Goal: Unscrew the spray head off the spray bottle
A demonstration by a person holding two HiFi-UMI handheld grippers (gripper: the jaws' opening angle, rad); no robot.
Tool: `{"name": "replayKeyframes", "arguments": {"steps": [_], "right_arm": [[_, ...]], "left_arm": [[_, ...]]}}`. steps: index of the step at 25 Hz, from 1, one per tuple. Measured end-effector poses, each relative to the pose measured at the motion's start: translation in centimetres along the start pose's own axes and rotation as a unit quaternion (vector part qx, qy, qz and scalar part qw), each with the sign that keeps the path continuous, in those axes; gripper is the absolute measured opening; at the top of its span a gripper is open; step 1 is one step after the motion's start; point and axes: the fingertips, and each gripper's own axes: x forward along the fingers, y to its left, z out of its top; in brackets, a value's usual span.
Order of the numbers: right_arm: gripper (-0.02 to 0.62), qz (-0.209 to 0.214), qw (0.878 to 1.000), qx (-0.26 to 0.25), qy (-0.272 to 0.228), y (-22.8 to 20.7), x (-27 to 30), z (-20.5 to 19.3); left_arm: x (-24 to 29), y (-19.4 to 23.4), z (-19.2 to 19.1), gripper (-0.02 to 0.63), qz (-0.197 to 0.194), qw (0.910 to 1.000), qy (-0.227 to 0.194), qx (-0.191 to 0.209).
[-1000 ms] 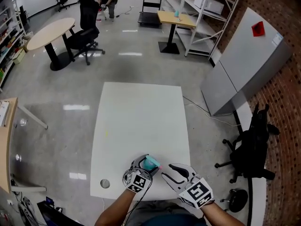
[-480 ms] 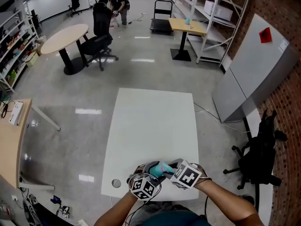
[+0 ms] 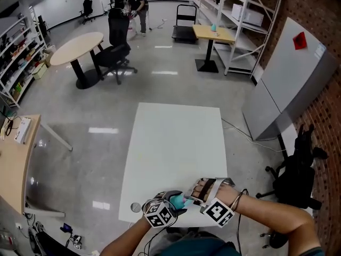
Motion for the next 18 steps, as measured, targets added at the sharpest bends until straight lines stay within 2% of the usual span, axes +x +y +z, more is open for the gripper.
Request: {"name": "replayKeyframes", "arguments": {"steps": [1,2,3,4,5,6,7,8,9,10,12,13,14,16,17,18], "right_arm": [[0.247,-0.007,0.999,0.051,-0.001,-0.4,-0.2,-0.8],[0.272,-0.018,0.992,0.126,-0.007,-1.0,-0.7,-1.8],[0.279,-0.037,0.972,0.23,-0.026,-2.0,-1.4,-2.8],[0.282,-0.062,0.929,0.361,-0.059,-3.1,-2.3,-3.8],[0.282,-0.088,0.853,0.503,-0.102,-4.4,-3.2,-4.9],[0.282,-0.113,0.751,0.634,-0.147,-5.5,-3.9,-5.8],[0.282,-0.131,0.642,0.734,-0.18,-6.2,-4.2,-6.5],[0.282,-0.143,0.551,0.798,-0.197,-6.3,-4.1,-6.9],[0.282,-0.152,0.491,0.834,-0.199,-6.1,-3.4,-6.9],[0.282,-0.16,0.455,0.855,-0.192,-5.6,-2.6,-6.8],[0.282,-0.168,0.406,0.878,-0.189,-4.9,-1.2,-6.6],[0.282,-0.164,0.386,0.886,-0.197,-4.8,-0.9,-6.5],[0.282,-0.152,0.374,0.891,-0.206,-4.9,-0.6,-6.3],[0.282,-0.123,0.36,0.899,-0.218,-5.0,-0.3,-5.6],[0.282,-0.111,0.341,0.906,-0.224,-4.8,-0.3,-5.5],[0.282,-0.101,0.311,0.916,-0.232,-4.6,-0.3,-5.4]], "left_arm": [[0.0,0.6,-0.4,0.344,0.021,0.9996,0.004,-0.019],[-0.1,1.3,-0.7,0.344,0.047,0.9981,0.009,-0.038],[-0.3,2.1,-1.2,0.344,0.077,0.9954,0.016,-0.054],[-0.6,2.9,-1.6,0.344,0.109,0.9917,0.026,-0.064],[-0.9,3.6,-2.0,0.344,0.138,0.9874,0.035,-0.069],[-1.2,4.2,-2.3,0.344,0.162,0.9833,0.043,-0.071],[-1.5,4.7,-2.3,0.344,0.182,0.9796,0.047,-0.071],[-1.6,5.1,-2.2,0.344,0.198,0.9764,0.048,-0.071],[-1.8,5.3,-1.9,0.344,0.211,0.9738,0.047,-0.07],[-1.8,5.5,-1.6,0.344,0.219,0.972,0.044,-0.071],[-1.8,5.6,-1.4,0.344,0.225,0.9703,0.043,-0.076],[-1.8,5.6,-1.5,0.344,0.226,0.9702,0.048,-0.074],[-1.7,5.5,-1.7,0.344,0.226,0.9702,0.056,-0.066],[-1.6,5.2,-2.1,0.344,0.231,0.9692,0.077,-0.033],[-1.6,5.2,-2.3,0.344,0.236,0.9677,0.087,-0.016],[-1.7,5.2,-2.4,0.344,0.242,0.9659,0.094,-0.003]]}}
